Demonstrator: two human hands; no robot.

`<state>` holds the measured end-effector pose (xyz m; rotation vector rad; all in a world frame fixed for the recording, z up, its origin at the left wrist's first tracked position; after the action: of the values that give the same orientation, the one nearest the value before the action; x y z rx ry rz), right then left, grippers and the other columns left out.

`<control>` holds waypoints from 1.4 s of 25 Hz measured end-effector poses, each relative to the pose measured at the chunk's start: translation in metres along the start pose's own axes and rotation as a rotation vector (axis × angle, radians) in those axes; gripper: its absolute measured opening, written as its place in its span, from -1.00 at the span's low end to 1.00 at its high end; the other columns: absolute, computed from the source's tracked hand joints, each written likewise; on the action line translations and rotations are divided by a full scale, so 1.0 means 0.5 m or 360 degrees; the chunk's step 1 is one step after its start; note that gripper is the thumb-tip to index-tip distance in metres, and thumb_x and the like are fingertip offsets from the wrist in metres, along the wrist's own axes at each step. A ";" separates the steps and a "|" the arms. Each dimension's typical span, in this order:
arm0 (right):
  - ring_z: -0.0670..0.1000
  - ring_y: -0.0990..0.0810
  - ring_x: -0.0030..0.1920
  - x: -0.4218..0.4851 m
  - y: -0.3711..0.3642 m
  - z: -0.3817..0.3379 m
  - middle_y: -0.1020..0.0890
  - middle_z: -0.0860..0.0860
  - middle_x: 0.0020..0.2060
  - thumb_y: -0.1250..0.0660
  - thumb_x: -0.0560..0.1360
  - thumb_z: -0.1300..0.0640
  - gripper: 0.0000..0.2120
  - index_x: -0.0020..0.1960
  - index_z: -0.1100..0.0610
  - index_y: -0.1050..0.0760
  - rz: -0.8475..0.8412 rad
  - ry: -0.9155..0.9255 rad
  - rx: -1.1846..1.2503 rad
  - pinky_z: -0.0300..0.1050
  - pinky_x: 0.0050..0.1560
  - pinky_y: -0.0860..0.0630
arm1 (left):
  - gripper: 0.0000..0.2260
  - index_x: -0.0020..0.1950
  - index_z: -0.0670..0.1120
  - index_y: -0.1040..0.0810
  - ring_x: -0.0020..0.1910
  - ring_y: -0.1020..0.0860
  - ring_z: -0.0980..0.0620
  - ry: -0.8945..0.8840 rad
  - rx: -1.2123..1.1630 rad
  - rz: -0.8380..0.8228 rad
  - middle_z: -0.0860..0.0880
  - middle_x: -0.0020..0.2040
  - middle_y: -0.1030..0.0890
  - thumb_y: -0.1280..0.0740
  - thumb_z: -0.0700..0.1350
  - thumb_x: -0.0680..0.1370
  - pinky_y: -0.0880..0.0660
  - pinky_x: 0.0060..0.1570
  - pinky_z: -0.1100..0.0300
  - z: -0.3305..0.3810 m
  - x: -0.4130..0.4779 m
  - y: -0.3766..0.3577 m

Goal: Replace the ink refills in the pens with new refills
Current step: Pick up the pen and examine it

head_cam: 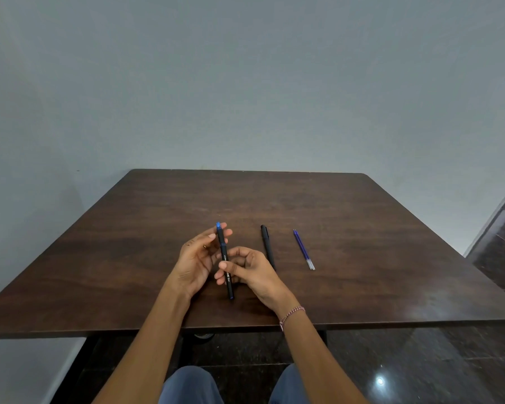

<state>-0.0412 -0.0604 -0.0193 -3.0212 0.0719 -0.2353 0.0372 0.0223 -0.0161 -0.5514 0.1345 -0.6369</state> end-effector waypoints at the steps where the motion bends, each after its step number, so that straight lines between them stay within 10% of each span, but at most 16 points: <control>1: 0.04 -0.69 -0.20 0.000 0.000 -0.001 -0.70 0.12 -0.20 -0.42 0.48 0.18 -0.81 0.08 0.14 -0.55 0.0000 -0.0007 0.0002 -0.10 -0.04 -0.61 | -0.74 0.07 -0.11 -0.64 -0.24 -0.59 0.04 -0.0016 0.0030 0.0041 -0.06 -0.03 -0.68 -0.32 -0.13 0.42 -0.54 -0.35 0.20 0.001 0.000 0.002; 9: 0.03 -0.70 -0.19 -0.001 -0.006 -0.005 -0.71 0.12 -0.19 -0.39 0.50 0.22 -0.60 0.31 0.09 -0.44 -0.0026 -0.0022 0.0023 -0.12 -0.06 -0.62 | -0.75 0.01 -0.12 -0.65 -0.23 -0.57 0.06 -0.0081 0.0069 0.0164 -0.02 -0.19 -0.63 -0.37 -0.04 0.40 -0.56 -0.29 0.24 0.008 0.003 0.012; 35: 0.07 -0.71 -0.19 -0.008 -0.022 -0.001 -0.72 0.11 -0.20 -0.46 0.45 0.12 -0.68 0.15 -0.10 -0.50 -0.0176 -0.0123 -0.0127 -0.09 -0.07 -0.63 | -0.91 -0.04 -0.11 -0.61 -0.36 -0.56 0.19 -0.0283 -0.0367 0.0504 0.04 -0.32 -0.63 -0.32 -0.17 0.52 -0.56 -0.28 0.34 0.042 -0.010 0.062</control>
<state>-0.0447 -0.0494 -0.0184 -3.1134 -0.0948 -0.1273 0.0554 0.0551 -0.0148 -0.7878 0.1251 -0.2631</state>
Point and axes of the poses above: each hand's wrist, its own x-axis towards the middle knuckle, its own y-axis out of the back of the hand, z = x × y, the point moved 8 cm from there along x, towards the middle knuckle
